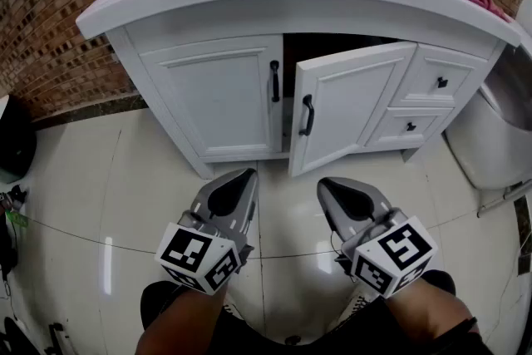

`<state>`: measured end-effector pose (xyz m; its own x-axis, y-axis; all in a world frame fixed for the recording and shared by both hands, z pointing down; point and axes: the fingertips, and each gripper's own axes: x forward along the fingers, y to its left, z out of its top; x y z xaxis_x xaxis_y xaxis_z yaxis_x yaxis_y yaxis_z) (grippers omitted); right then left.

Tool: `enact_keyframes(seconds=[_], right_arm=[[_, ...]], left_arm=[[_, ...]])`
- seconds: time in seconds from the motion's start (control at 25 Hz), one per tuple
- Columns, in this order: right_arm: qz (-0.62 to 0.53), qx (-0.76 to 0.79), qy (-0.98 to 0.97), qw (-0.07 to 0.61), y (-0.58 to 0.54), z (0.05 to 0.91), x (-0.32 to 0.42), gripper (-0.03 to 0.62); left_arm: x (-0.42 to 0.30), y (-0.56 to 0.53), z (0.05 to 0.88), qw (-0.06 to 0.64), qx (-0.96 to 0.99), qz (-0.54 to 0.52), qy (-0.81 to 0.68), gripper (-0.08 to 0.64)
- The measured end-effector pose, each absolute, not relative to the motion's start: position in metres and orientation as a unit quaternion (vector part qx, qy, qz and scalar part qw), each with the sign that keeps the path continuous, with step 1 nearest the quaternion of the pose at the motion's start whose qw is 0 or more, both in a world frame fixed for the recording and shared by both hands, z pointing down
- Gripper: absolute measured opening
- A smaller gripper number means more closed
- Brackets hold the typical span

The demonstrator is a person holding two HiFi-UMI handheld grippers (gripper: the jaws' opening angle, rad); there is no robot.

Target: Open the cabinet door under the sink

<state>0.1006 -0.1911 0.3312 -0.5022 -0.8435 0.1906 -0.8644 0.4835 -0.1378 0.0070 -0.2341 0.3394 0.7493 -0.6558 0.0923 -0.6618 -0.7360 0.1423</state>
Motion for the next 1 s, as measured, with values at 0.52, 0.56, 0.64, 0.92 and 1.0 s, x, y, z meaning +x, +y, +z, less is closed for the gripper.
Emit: enact_keyframes(seconds=[0.52,0.56,0.64,0.92,1.0], right_arm=[[0.103,0.514,-0.851,0.027,-0.215,0.324,0.113,0.008],[0.104,0.515,-0.85,0.026,-0.216,0.324,0.114,0.008],[0.108,0.518,-0.848,0.021,-0.22,0.324,0.118,0.008],[0.118,0.525,-0.843,0.008,-0.235,0.322,0.132,0.008],[0.12,0.525,-0.842,0.011,-0.237,0.324,0.133,0.008]], left_arm=[[0.014,-0.288,0.317,0.03,0.922,-0.009,-0.386,0.006],[0.016,-0.294,0.315,0.021,0.921,-0.006,-0.389,0.006],[0.022,-0.306,0.314,0.011,0.92,0.001,-0.391,0.008],[0.044,-0.348,0.34,0.039,0.916,0.027,-0.399,0.045],[0.048,-0.362,0.344,0.039,0.914,0.031,-0.402,0.048]])
